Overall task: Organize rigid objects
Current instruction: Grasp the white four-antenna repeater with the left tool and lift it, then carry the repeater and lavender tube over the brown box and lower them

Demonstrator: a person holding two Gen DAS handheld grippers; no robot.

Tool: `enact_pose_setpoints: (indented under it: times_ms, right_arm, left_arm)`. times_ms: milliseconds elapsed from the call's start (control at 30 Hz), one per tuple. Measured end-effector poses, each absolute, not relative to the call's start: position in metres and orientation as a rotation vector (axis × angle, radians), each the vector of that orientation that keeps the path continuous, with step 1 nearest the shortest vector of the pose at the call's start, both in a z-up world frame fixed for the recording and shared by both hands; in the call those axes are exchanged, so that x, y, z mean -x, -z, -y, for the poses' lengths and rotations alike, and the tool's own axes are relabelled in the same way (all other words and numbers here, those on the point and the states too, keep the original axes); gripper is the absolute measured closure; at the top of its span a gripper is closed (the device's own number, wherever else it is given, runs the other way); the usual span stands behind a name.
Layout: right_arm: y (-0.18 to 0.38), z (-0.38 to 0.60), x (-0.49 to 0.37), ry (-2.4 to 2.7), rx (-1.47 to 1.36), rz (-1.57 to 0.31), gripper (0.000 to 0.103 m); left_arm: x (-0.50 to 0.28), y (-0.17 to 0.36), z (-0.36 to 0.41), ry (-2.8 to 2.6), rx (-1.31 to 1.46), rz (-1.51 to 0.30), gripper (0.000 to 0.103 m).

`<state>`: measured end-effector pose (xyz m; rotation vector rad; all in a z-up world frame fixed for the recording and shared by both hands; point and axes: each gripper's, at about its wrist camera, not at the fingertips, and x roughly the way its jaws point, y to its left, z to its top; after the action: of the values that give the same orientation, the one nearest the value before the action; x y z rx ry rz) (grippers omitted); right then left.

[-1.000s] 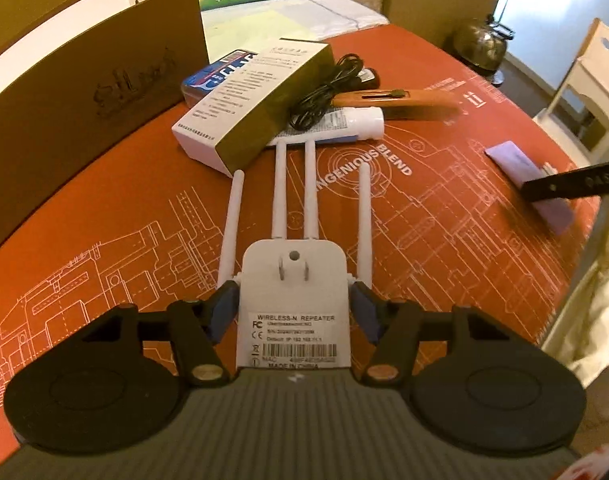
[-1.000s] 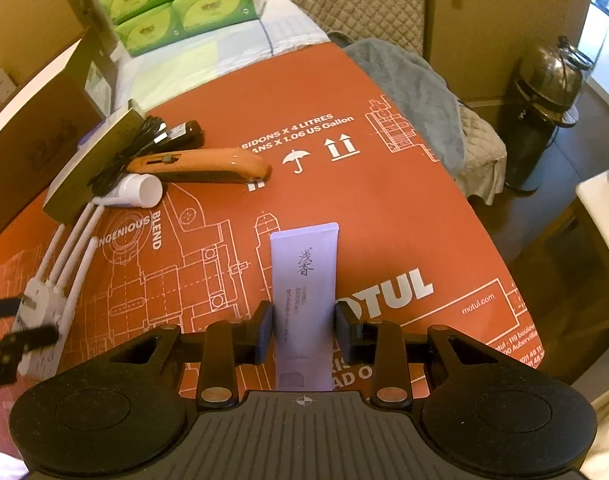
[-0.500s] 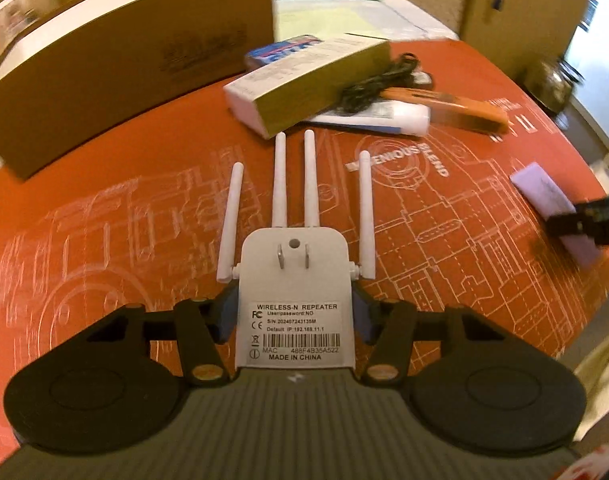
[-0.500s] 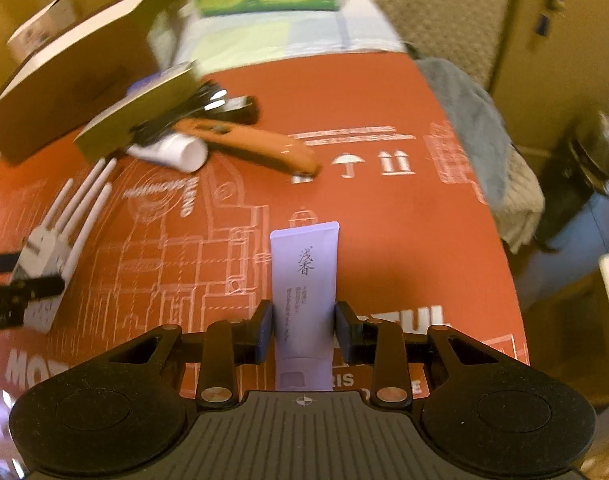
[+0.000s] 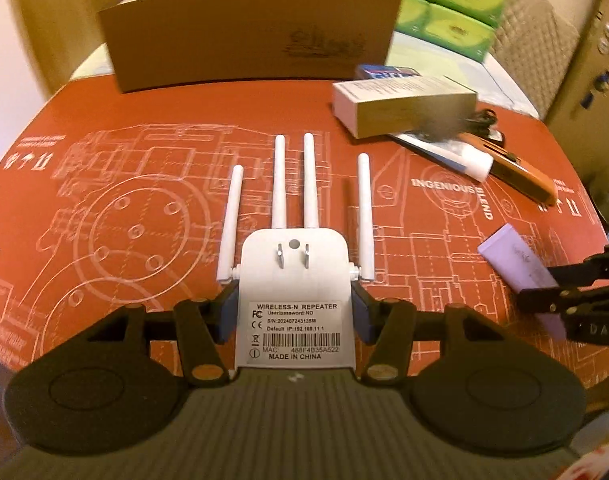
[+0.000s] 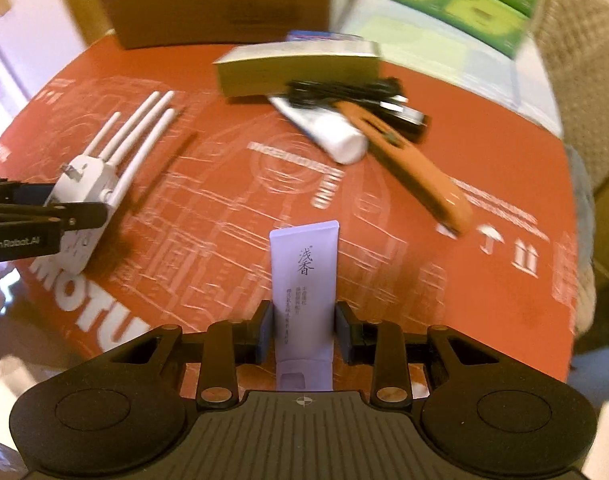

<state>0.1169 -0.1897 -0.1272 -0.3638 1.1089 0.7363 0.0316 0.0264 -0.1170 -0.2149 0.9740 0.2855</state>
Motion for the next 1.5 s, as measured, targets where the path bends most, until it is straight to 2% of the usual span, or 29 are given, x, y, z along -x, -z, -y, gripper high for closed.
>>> enact_pose_setpoints:
  times_ms: [400, 1000, 1500]
  right_arm:
    - [0.127, 0.201, -0.115, -0.791, 0.291, -1.129, 0.074]
    - [0.066, 0.201, -0.131, -0.944, 0.121, -1.005, 0.074]
    - [-0.006, 0.176, -0.185, -0.931, -0.113, -0.834, 0.074]
  left_arm:
    - [-0.024, 0.102, -0.023, -0.317, 0.209, -0.970, 0.052]
    - [-0.016, 0.020, -0.027, -0.365, 0.193, -0.808, 0.052]
    - [-0.093, -0.038, -0.077, -0.273, 0.143, -0.692, 0.052]
